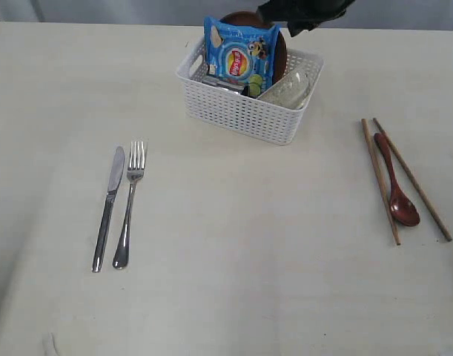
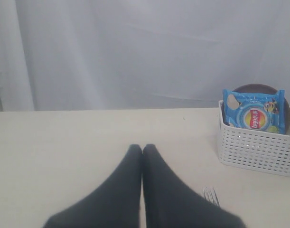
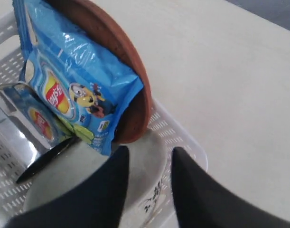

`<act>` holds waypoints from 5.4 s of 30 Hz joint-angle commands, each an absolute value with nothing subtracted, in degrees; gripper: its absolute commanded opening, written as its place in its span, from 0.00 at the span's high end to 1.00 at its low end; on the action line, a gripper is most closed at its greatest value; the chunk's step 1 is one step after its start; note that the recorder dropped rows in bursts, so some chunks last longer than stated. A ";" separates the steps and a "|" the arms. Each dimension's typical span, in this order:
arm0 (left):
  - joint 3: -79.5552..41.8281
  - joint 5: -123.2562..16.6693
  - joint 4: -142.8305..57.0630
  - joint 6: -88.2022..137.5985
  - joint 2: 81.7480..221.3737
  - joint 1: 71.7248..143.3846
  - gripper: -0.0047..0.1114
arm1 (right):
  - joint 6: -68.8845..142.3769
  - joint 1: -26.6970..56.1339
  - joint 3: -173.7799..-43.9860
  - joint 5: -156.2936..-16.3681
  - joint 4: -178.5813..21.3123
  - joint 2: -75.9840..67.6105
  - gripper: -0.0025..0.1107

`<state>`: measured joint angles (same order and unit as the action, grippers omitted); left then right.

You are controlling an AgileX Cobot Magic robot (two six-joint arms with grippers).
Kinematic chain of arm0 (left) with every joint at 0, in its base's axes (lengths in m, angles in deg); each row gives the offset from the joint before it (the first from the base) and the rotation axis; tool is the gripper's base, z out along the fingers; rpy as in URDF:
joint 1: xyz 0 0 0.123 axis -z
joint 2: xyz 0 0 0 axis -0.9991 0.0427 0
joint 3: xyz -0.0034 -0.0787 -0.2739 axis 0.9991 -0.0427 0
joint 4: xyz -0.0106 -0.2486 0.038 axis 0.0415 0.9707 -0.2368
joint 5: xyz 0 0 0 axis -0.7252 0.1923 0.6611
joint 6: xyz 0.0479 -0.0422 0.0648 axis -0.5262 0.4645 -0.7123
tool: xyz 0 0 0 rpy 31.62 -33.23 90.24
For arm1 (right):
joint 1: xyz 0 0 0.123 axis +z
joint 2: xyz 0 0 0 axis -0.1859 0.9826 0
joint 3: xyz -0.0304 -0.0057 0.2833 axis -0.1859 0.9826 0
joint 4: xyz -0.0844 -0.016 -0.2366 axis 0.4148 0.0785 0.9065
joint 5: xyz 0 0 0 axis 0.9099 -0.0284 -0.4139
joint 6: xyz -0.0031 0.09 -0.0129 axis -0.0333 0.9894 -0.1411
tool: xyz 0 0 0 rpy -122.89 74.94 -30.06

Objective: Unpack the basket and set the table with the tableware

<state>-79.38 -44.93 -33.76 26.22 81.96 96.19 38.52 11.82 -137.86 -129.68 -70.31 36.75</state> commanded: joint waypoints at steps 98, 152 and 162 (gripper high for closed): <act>-79.56 -45.40 -33.36 26.15 81.75 96.29 0.96 | 14.40 -12.71 -157.73 -143.15 -103.83 42.92 0.98; -79.56 -45.40 -33.47 26.15 81.75 96.29 0.96 | 23.36 -26.42 -149.24 -143.80 -118.74 48.74 0.57; -79.56 -45.40 -33.78 26.15 81.75 96.29 0.96 | 27.28 -26.42 -149.25 -144.02 -109.51 47.89 0.57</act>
<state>-79.38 -44.93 -33.76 26.22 81.96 96.19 29.37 -26.28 -149.16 -144.04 -105.43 48.50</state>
